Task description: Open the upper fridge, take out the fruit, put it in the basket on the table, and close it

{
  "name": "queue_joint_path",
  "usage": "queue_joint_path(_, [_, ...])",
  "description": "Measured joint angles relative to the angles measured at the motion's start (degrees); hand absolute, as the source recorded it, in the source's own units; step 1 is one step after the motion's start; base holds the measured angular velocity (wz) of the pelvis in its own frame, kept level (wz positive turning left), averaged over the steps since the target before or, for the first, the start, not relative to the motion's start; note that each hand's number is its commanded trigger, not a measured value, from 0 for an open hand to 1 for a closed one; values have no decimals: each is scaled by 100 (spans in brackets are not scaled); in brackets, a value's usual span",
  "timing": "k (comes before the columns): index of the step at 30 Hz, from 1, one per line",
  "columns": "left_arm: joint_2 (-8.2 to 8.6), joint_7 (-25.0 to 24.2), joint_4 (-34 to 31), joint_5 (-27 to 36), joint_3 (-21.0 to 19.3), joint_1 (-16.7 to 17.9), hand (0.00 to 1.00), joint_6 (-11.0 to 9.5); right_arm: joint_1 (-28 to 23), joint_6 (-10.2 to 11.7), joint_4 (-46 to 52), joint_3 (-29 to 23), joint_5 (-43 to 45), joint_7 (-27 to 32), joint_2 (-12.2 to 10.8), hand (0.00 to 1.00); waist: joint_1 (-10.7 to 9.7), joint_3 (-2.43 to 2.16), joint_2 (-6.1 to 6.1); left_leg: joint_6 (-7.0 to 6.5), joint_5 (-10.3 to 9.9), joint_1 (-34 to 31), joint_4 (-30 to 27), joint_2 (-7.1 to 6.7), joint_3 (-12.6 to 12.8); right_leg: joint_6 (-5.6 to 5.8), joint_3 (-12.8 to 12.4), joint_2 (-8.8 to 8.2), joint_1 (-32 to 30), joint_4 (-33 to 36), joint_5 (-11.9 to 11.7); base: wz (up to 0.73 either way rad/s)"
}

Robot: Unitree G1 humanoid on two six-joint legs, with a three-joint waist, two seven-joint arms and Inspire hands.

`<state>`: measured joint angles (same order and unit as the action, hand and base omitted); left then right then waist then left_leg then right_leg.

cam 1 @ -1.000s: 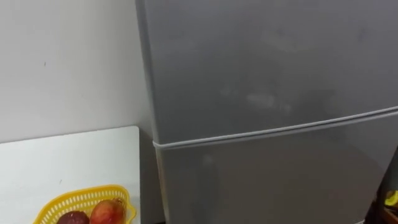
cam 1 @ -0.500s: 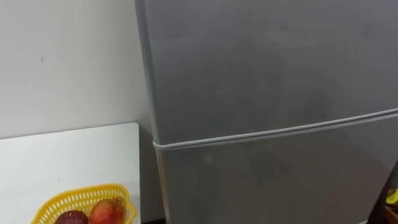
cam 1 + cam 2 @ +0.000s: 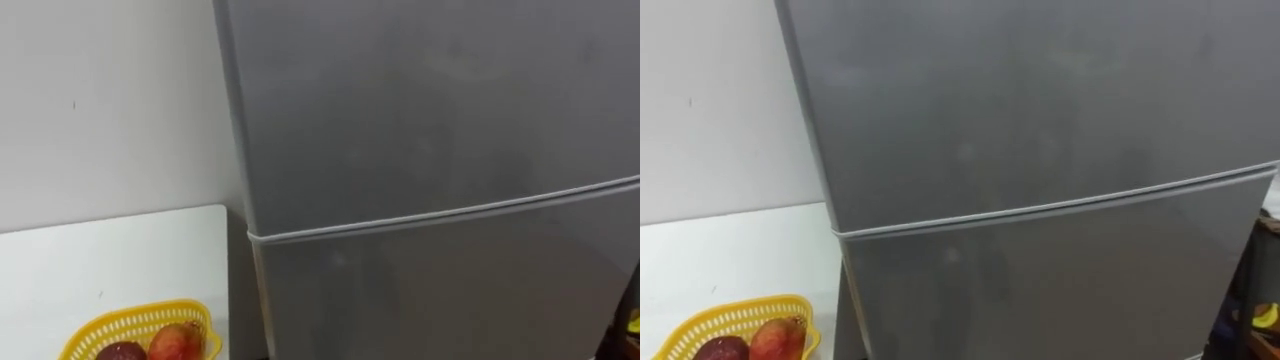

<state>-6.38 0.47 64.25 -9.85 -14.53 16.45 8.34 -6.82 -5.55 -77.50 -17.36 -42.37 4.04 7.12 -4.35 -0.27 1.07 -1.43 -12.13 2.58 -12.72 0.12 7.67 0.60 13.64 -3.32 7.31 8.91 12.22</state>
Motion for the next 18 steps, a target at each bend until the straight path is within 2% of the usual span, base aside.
queue_joint_path(4, [-1,-14,-3,0,5,-19,0,155,6,-208,-67,502,1169,-296,28,0,190,10,106,3,0,-1,-4,8,0,-8,-9,38,5,-6,-6,1])
queue_joint_path(8, [-29,-153,-5,-113,14,-91,0,218,45,-219,-69,758,2073,-461,29,0,316,21,145,3,-1,-11,-3,3,0,-7,-6,40,5,-15,-10,0])
queue_joint_path(13, [-100,-350,-5,-317,23,-139,0,373,90,-334,-65,938,2658,-540,31,0,322,25,149,11,-6,-28,4,4,0,-7,-6,45,7,-26,-9,0])
queue_joint_path(18, [-104,-368,-2,-363,154,-171,0,470,93,-404,-65,993,2836,-568,30,0,321,27,150,14,-11,-33,4,4,0,-7,-14,46,10,-20,-9,0])
